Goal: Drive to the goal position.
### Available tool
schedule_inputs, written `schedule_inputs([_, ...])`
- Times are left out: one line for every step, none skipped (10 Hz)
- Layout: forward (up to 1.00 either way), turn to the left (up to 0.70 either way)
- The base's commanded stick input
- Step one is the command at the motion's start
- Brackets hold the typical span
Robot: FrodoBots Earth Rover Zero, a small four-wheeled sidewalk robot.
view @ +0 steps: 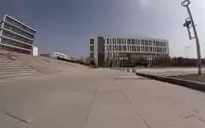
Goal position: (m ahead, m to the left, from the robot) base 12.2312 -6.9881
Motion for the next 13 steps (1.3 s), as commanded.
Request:
schedule_inputs([0.70, 0.00])
schedule_inputs([0.70, 0.00])
schedule_inputs([0.70, 0.00])
schedule_inputs([0.70, 0.00])
schedule_inputs([0.70, 0.00])
schedule_inputs([0.70, 0.00])
schedule_inputs([0.70, 0.00])
schedule_inputs([0.70, 0.00])
schedule_inputs([0.70, 0.00])
schedule_inputs([0.70, 0.00])
schedule_inputs([0.70, 0.00])
schedule_inputs([0.70, 0.00])
schedule_inputs([0.70, 0.00])
